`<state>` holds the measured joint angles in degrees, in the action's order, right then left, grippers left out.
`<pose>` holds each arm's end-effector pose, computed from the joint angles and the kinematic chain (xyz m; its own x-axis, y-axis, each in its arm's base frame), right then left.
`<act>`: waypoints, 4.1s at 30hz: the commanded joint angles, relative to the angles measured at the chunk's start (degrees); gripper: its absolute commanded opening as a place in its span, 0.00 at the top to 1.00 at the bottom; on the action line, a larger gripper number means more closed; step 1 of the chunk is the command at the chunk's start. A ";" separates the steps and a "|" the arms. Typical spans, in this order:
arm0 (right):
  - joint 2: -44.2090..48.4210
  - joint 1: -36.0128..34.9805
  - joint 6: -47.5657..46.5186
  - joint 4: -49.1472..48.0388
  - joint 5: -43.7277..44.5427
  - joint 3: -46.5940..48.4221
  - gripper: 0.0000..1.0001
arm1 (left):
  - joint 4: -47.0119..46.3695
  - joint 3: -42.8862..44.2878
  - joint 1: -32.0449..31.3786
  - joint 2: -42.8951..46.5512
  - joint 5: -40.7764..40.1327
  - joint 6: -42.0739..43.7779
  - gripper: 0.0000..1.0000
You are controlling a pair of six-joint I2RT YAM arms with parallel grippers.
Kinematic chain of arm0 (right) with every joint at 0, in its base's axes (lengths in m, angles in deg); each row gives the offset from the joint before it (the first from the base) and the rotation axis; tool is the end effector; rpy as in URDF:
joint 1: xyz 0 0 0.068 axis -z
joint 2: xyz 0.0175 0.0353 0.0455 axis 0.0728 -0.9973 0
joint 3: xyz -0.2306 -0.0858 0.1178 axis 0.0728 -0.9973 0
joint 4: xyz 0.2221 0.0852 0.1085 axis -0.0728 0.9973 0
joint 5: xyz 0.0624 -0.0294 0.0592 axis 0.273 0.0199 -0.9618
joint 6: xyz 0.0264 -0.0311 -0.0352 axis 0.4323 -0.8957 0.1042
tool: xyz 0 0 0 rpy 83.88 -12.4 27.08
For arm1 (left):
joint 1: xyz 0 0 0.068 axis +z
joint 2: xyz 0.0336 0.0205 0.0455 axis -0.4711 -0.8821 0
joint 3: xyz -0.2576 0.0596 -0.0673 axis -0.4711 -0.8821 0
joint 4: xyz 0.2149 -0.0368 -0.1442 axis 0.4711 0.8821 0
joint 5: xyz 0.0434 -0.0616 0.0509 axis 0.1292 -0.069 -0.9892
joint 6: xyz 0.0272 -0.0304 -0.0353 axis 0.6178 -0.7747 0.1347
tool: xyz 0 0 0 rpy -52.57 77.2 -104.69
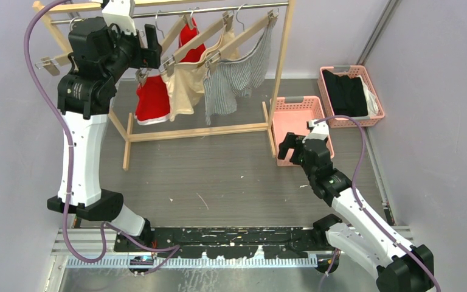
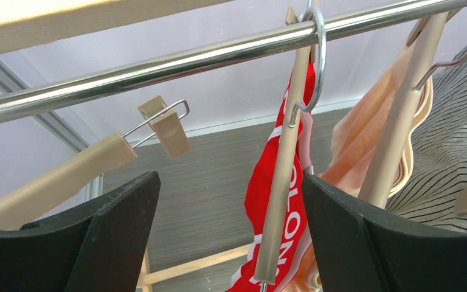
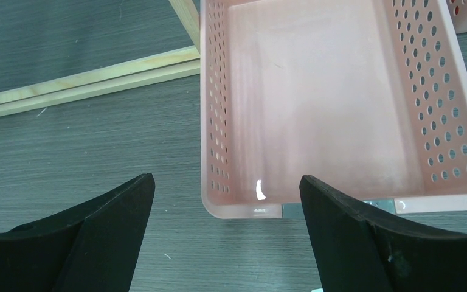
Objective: Remove the underwear clipped to the hanger
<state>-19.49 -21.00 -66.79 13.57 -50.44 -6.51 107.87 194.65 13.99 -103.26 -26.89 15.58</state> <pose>0.1744 0.0704 0.2577 -0.3971 0.1904 -0.8978 -0.0208 0.9761 0.2162 0.2533 -0.0613 0.5724 -0.1295 0.0690 -0.9892 0.1845 0.9818 0.0443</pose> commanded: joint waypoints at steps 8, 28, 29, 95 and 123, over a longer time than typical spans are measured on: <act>0.50 -0.45 -0.45 -3.67 -0.36 0.53 0.05 | -5.01 -1.39 0.37 2.15 4.49 -0.42 0.45; 1.58 -0.54 -0.54 -3.51 -0.13 0.46 0.06 | -5.80 -5.41 0.40 2.83 6.76 -0.48 0.77; 1.53 -0.50 -0.54 -3.52 -0.12 0.42 0.06 | -5.88 -5.52 0.44 2.81 6.86 -0.45 0.83; -12.08 -1.12 -7.82 -14.34 -24.74 12.66 0.00 | -13.94 -83.09 0.06 58.08 37.18 -6.84 1.00; -19.51 -1.20 3.45 -39.05 -63.01 16.28 0.05 | -32.87 -85.30 -0.03 49.84 62.30 -15.78 1.00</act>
<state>-38.83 -21.98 -65.96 -18.89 -110.44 8.63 81.22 109.65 13.97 -53.97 32.89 1.65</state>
